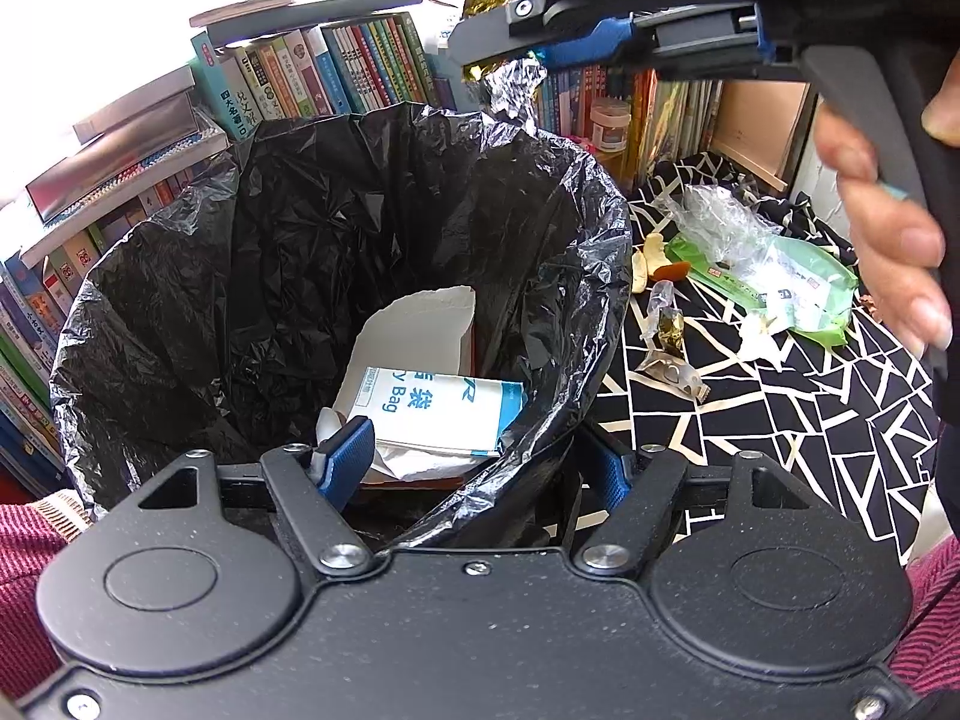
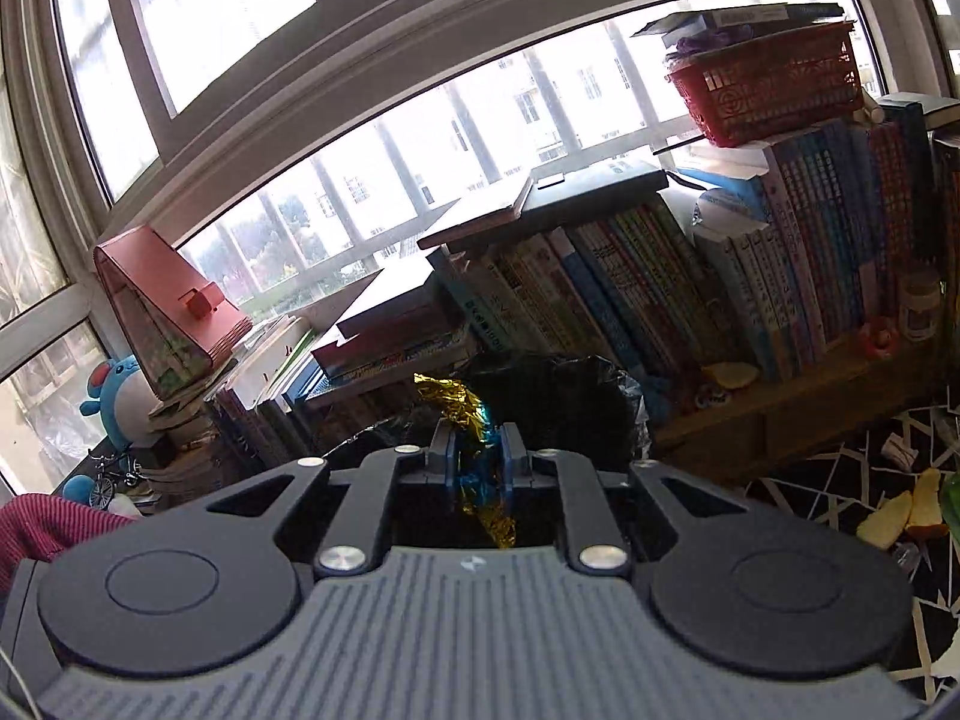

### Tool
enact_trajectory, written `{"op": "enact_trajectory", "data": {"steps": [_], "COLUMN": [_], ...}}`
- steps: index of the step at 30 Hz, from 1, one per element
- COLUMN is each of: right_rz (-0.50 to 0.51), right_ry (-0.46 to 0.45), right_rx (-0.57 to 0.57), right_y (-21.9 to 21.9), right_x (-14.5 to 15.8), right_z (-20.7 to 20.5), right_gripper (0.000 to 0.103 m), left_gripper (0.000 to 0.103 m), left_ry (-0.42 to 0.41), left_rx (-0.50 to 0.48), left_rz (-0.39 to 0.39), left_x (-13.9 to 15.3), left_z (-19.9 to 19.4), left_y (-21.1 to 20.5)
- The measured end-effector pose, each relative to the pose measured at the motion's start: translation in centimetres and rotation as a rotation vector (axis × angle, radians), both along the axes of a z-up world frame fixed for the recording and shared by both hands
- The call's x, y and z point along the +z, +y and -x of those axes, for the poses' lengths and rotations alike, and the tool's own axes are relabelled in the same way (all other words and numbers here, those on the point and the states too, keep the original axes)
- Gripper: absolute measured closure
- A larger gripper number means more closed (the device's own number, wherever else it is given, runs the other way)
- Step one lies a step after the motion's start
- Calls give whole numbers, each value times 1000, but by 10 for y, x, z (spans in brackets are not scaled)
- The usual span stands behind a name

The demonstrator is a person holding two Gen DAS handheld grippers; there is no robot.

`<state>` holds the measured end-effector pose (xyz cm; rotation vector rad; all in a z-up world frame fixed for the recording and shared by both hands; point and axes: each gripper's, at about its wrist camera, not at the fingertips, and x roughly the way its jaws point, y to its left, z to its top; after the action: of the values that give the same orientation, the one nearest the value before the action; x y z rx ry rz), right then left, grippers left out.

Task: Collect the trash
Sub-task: 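Carry the foil wrapper with the right gripper into the bin and release, then return the right gripper to the pile and grasp a gold foil wrapper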

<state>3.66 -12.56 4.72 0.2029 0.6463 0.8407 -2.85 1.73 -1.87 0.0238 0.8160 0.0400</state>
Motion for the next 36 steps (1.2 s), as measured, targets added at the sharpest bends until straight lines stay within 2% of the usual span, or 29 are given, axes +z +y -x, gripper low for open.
{"op": "enact_trajectory", "data": {"steps": [4, 5, 13, 19, 24, 28, 32, 36], "right_rz": [-7, -9, 9, 53, 148, 290, 479, 565], "right_ry": [4, 4, -4, -14, 1, 81, 233, 377], "right_rx": [6, 6, -17, -167, -332, -442, -491, -514], "right_y": [-2, -2, -2, -18, -35, -44, -50, -61], "right_x": [0, 0, 0, -1, -13, -39, -81, -123], "right_z": [4, 3, 0, -14, -32, -52, -75, -90], "right_gripper": [54, 51, 38, 26, 19, 17, 16, 16], "left_gripper": [32, 32, 32, 32, 32, 32, 32, 32], "left_ry": [0, 0, 0, 0, 0, 0, 0, 1], "left_rx": [0, 0, 0, 0, 0, 0, 0, 0], "left_rz": [0, 0, 0, -1, 0, 0, 0, 3], "left_x": [0, 0, 0, 0, 0, 0, 0, 0], "left_z": [0, 0, 0, 0, 0, 0, 0, 0], "left_y": [0, 0, 0, 0, 0, 0, 0, -1]}}
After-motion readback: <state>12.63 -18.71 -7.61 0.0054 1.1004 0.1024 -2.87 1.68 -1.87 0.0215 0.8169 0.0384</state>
